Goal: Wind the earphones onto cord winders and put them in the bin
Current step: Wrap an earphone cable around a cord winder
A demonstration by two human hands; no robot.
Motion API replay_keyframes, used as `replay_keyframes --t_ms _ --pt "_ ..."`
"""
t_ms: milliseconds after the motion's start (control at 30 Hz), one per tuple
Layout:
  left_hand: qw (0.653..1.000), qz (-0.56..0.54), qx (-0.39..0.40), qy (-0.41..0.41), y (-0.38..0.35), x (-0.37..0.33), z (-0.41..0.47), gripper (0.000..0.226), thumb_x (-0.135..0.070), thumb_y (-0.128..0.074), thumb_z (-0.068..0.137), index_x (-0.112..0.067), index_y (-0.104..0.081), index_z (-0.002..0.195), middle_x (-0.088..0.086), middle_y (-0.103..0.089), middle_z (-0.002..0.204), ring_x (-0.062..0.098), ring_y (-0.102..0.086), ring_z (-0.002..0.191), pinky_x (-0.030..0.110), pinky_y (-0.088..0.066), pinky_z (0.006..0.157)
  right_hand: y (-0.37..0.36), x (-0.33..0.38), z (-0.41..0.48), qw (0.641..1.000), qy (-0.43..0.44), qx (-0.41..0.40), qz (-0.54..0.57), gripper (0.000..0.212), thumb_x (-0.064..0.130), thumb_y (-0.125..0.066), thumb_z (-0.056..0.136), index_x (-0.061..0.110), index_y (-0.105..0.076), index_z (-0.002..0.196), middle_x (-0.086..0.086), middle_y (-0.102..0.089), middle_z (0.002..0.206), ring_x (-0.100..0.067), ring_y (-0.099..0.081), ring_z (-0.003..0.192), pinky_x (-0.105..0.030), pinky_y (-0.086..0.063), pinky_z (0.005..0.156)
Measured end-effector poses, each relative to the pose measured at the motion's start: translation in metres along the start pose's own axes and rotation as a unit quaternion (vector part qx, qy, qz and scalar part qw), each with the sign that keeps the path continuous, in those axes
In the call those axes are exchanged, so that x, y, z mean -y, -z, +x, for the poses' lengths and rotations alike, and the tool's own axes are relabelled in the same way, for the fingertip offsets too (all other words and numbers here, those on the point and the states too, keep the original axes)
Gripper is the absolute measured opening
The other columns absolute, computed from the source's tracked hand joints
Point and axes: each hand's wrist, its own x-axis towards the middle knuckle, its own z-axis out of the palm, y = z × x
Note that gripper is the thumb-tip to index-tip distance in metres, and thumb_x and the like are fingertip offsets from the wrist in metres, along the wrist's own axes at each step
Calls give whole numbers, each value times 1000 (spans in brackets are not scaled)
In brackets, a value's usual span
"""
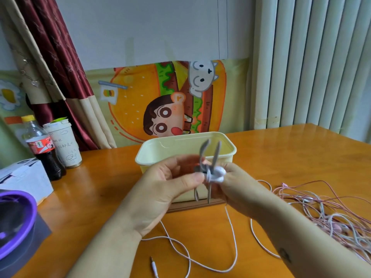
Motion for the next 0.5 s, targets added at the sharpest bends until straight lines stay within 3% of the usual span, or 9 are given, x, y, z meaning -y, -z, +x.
replay_keyframes --t_ms 33,100,167,233,367,433,500 --pt "999 -20 -26 -3 1 0 1 31 -8 -75 67 -22 -79 95 7 -75 102 16 -69 96 25 -56 83 -6 -3 0 1000 -9 -11 7 39 51 -67 79 20 -65 56 -7 -42 57 -16 -31 57 -28 -32 51" --pt "996 -56 -71 -1 3 0 3 27 -8 -73 70 -23 -79 92 9 -74 108 20 -69 100 29 -54 90 -12 -8 2 999 -15 -30 -27 48 59 -57 83 21 -61 53 3 -36 53 -13 -25 53 -24 -22 50" --pt "990 -84 -115 4 6 0 4 25 -12 -74 72 -22 -78 94 7 -74 111 15 -67 99 27 -49 89 -15 -7 1 993 -8 -44 -105 50 61 -48 84 18 -67 66 4 -36 55 -13 -26 53 -25 -24 51" --pt "982 -107 -158 10 9 1 6 34 -20 -65 73 -19 -74 106 6 -72 115 10 -64 98 26 -46 87 -16 -2 -1 983 12 -51 -173 44 51 -44 91 17 -69 77 2 -37 57 -12 -30 53 -26 -27 51" --pt "967 -146 -211 6 11 4 7 37 -20 -64 76 -17 -70 112 3 -73 113 7 -66 92 26 -48 83 -14 10 -7 962 39 -51 -266 37 38 -38 99 23 -70 87 -25 -60 84 -35 -53 77 -43 -45 69" --pt "967 -130 -218 1 12 7 8 31 -17 -62 82 -17 -70 111 3 -75 108 6 -68 91 26 -48 82 -15 16 -10 952 66 -48 -294 35 35 -40 100 22 -71 91 -18 -64 83 -26 -57 77 -38 -46 70" --pt "971 -89 -221 4 11 11 7 28 -15 -61 86 -17 -68 112 3 -75 105 7 -69 91 26 -48 79 -17 22 -13 939 99 -27 -328 31 31 -44 99 19 -71 93 -1 -58 66 -12 -50 61 -24 -40 55"
